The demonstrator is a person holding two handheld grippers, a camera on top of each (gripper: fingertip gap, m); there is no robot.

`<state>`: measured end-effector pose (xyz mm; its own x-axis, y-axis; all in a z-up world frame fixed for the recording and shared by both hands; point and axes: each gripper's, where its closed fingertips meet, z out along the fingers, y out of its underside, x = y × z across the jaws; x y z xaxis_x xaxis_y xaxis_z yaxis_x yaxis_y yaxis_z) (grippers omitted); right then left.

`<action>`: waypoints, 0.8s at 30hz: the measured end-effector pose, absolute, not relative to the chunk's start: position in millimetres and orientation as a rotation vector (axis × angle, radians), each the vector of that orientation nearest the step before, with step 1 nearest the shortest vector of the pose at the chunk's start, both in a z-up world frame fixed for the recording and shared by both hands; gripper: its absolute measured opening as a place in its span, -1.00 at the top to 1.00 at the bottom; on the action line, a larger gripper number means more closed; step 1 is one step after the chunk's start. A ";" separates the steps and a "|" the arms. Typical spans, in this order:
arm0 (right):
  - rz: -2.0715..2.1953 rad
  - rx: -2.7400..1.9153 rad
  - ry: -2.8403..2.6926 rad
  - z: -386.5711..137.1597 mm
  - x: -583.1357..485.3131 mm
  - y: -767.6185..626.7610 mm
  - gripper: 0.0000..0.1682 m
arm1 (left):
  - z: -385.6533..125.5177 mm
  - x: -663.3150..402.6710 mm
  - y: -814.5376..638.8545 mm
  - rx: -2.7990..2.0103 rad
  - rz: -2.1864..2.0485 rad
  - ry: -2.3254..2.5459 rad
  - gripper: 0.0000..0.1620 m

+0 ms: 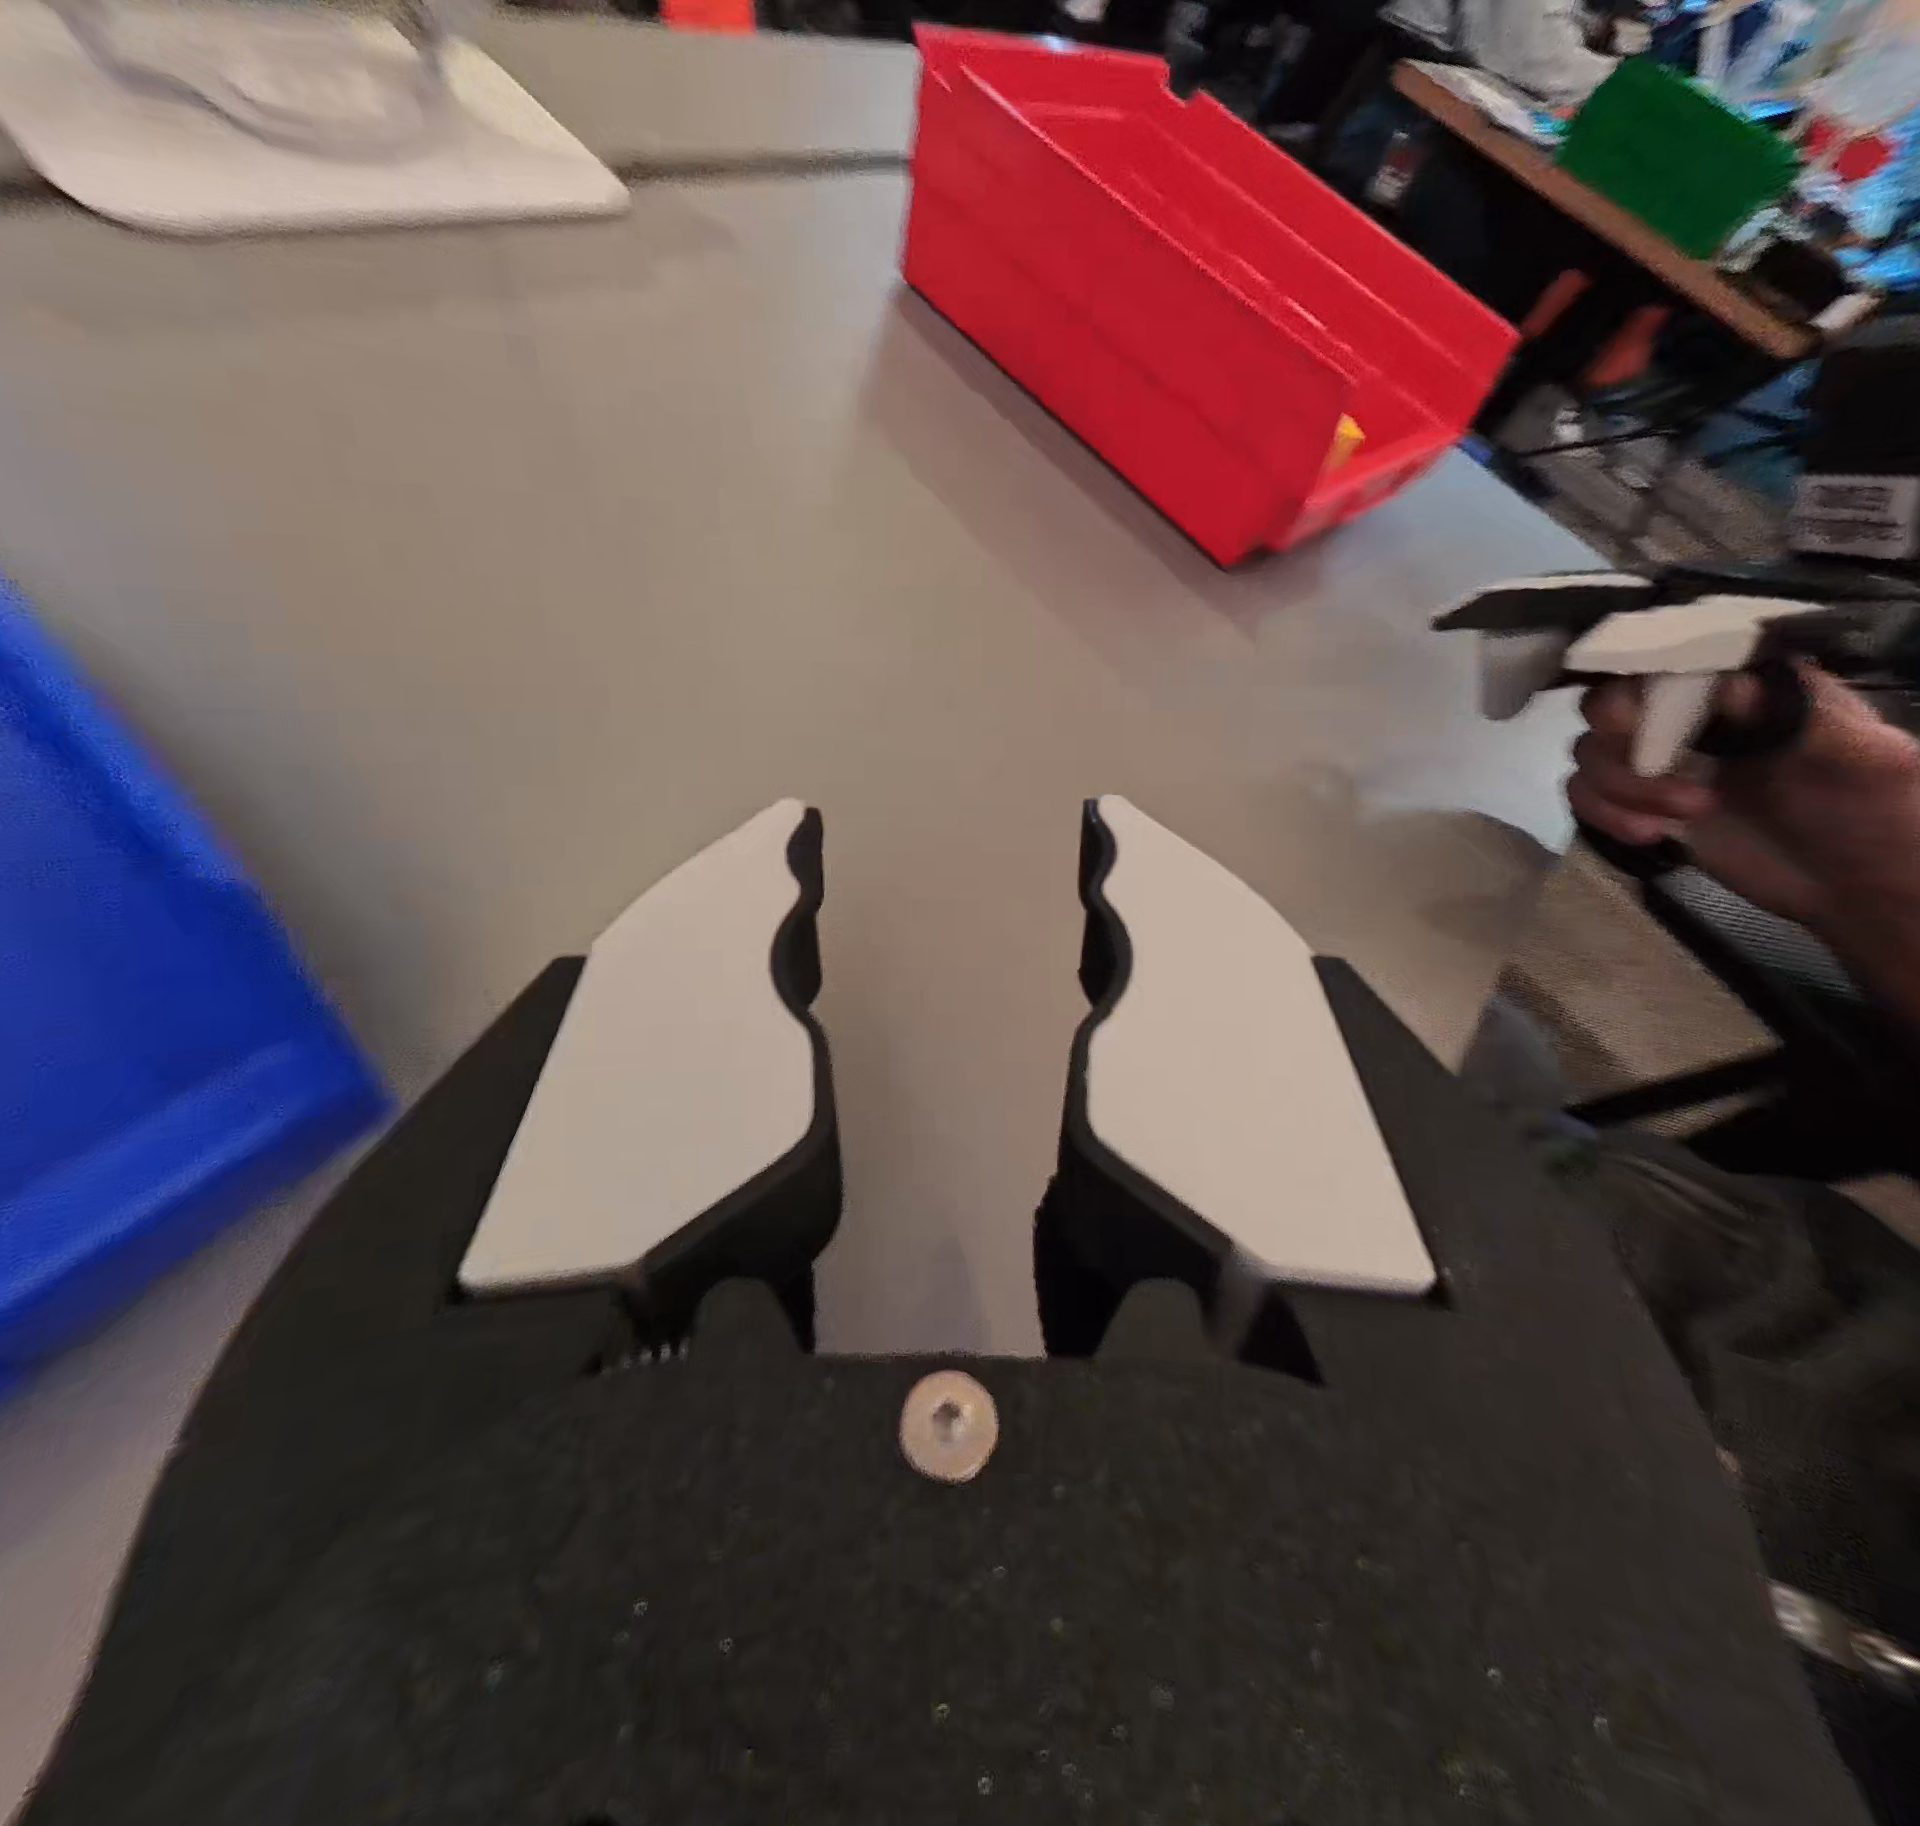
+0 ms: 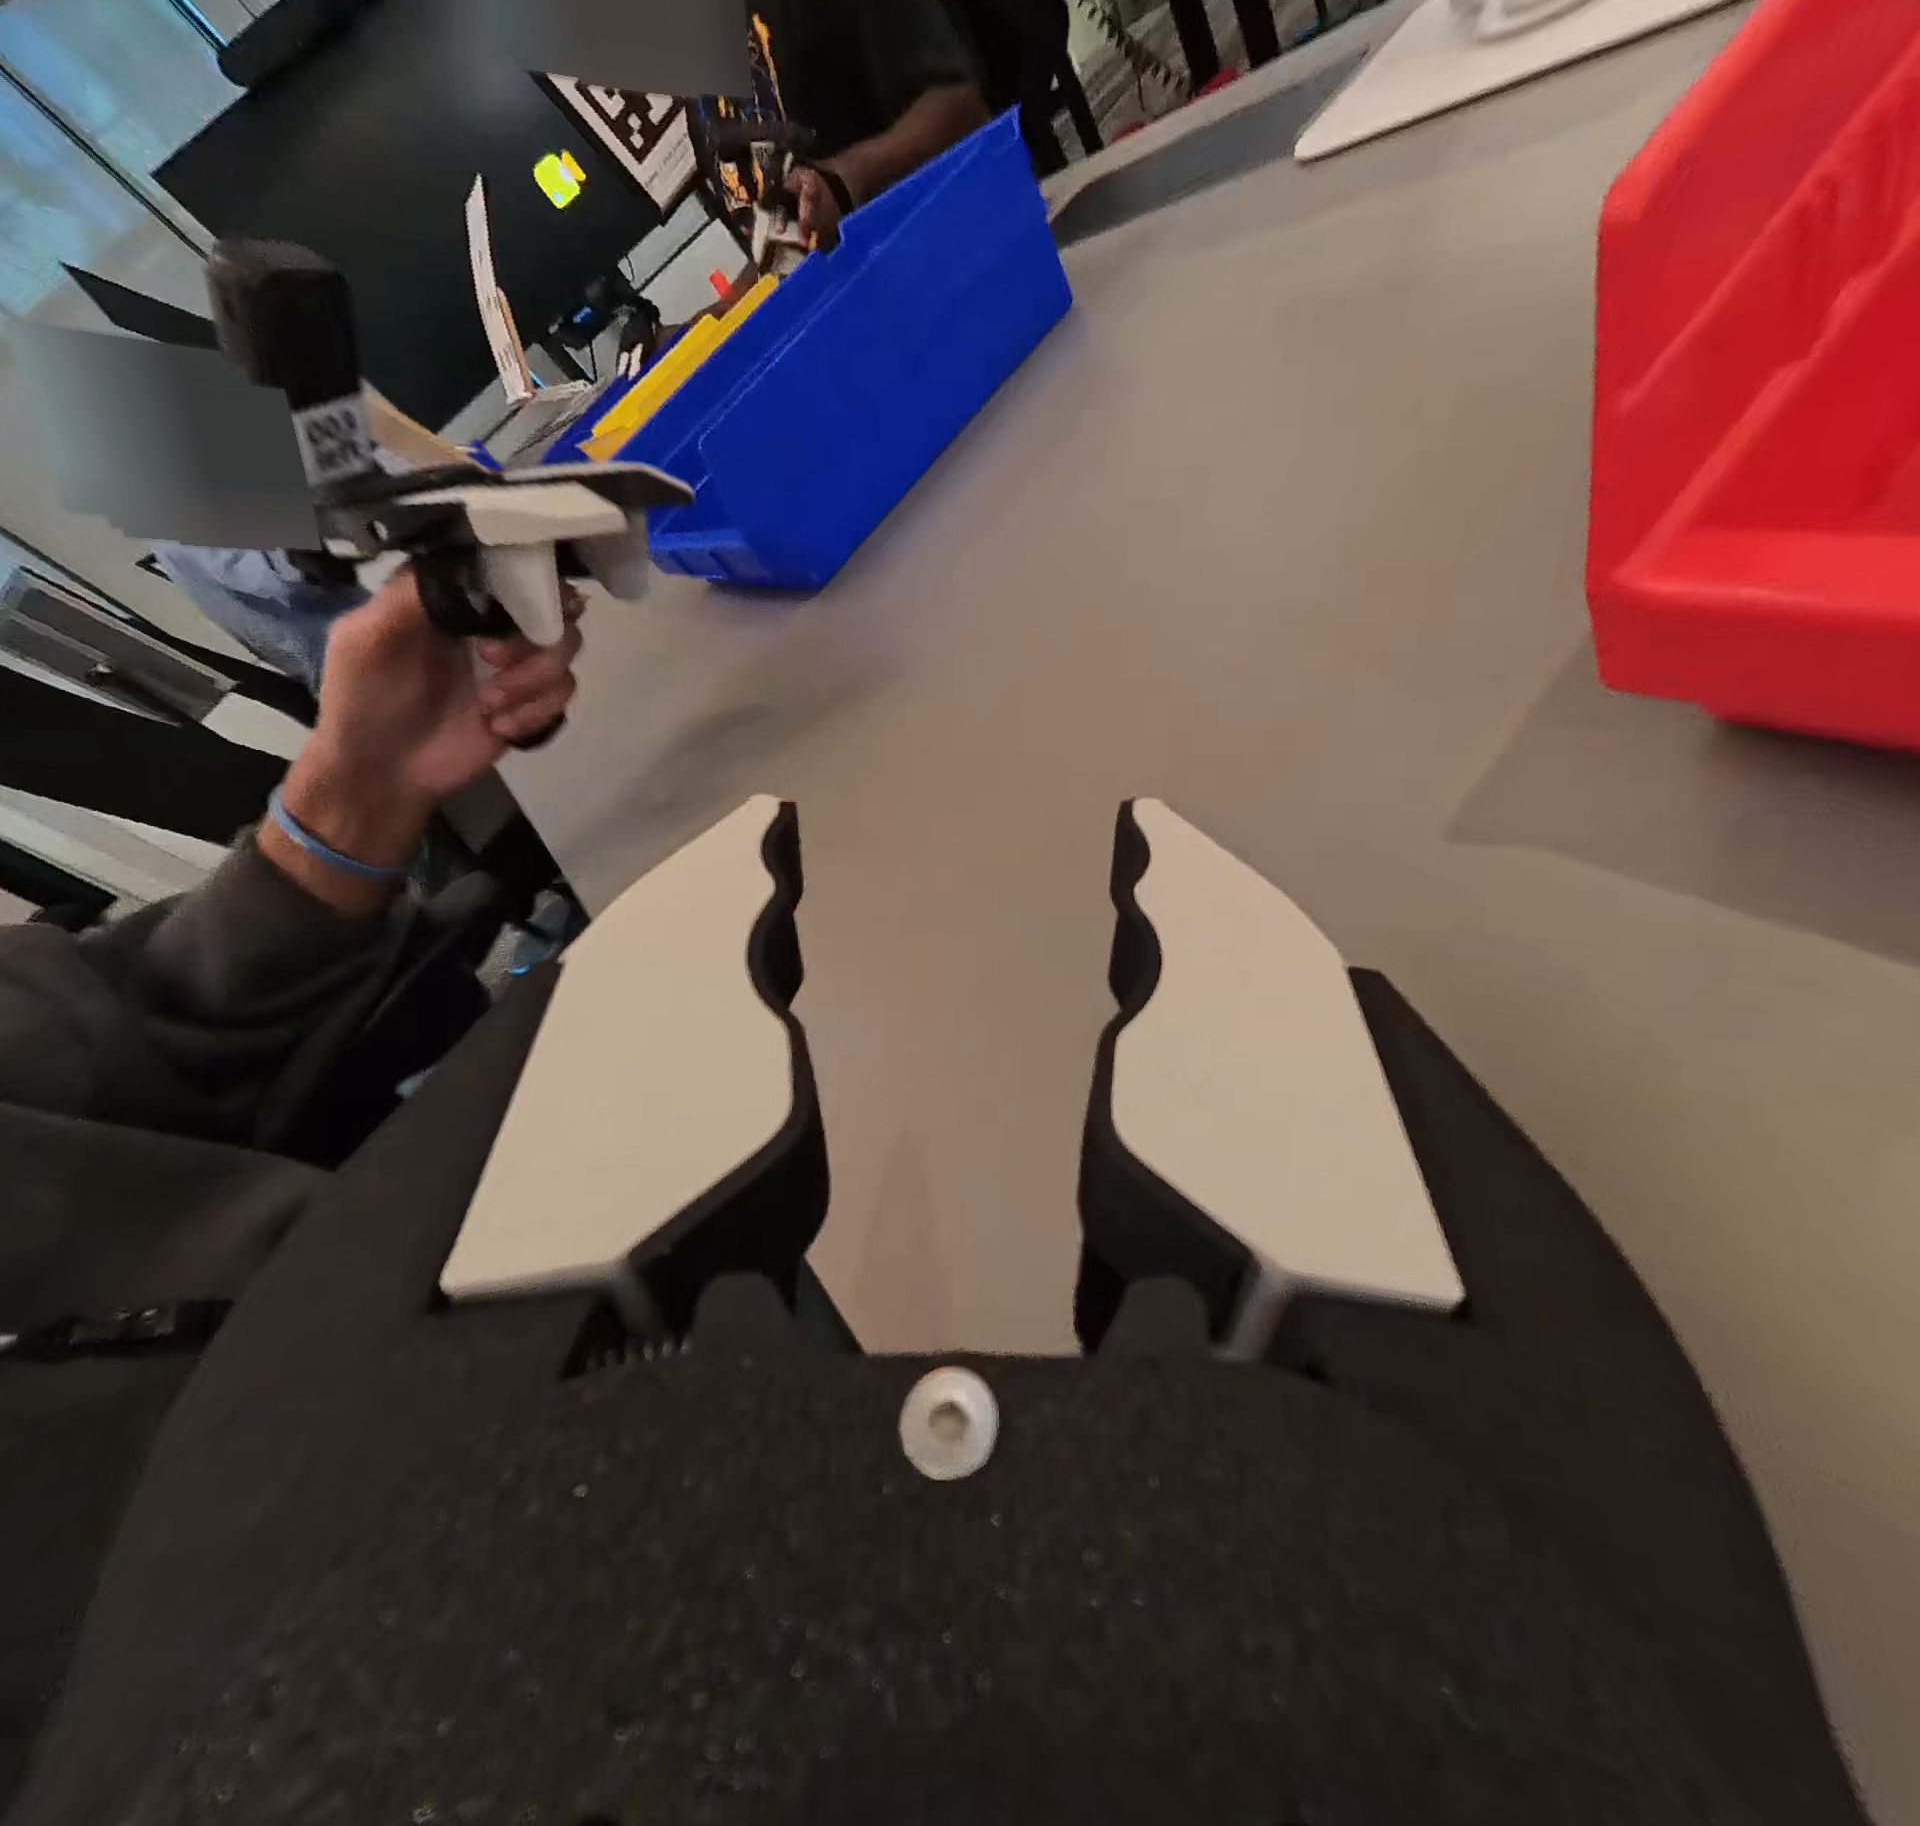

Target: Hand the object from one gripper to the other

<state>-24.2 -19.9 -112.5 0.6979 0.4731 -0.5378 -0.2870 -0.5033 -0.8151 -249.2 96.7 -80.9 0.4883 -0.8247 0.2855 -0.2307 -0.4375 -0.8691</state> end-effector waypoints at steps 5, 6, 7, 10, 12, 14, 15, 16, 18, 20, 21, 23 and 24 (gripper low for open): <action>0.728 -1.892 -0.222 -113.6 -12.0 -18.2 0.31 | -44.5 -312.7 181.3 -2.024 -0.548 0.681 0.30; 0.724 -1.891 -0.224 -114.3 -12.7 -18.2 0.31 | -41.8 -328.4 204.2 -2.078 -0.456 0.608 0.35; 0.737 -1.888 -0.223 -114.6 -14.8 -18.2 0.31 | -39.3 -342.0 227.3 -2.123 -0.375 0.537 0.39; 0.805 -1.898 -0.239 -116.9 -25.1 -19.5 0.31 | -40.3 -355.2 286.8 -2.217 -0.272 0.481 0.39; 0.788 -1.913 -0.266 -121.2 -29.0 -20.0 0.31 | -58.3 -362.6 321.8 -2.362 -0.206 0.443 0.39; 0.738 -1.941 -0.304 -126.6 -31.7 -21.2 0.31 | -83.2 -369.6 350.6 -2.533 -0.170 0.361 0.39; 0.711 -1.947 -0.325 -127.8 -33.2 -21.8 0.31 | -95.9 -370.4 361.8 -2.613 -0.187 0.300 0.40; 0.687 -1.945 -0.348 -127.8 -35.0 -22.2 0.31 | -106.9 -369.5 371.6 -2.678 -0.218 0.234 0.40; 0.645 -1.943 -0.393 -128.5 -38.0 -22.6 0.32 | -124.3 -370.0 389.5 -2.753 -0.237 0.107 0.47; 0.616 -1.950 -0.423 -131.1 -39.1 -22.6 0.32 | -137.6 -377.4 403.6 -2.799 -0.175 0.016 0.49; 0.610 -1.959 -0.429 -132.7 -39.1 -22.7 0.32 | -141.9 -380.9 409.3 -2.815 -0.155 -0.029 0.49; 0.619 -1.962 -0.433 -133.3 -39.0 -23.4 0.32 | -145.2 -381.2 419.2 -2.824 -0.192 -0.104 0.48; 0.624 -1.960 -0.431 -133.0 -38.3 -23.4 0.32 | -145.1 -379.7 423.0 -2.823 -0.218 -0.131 0.48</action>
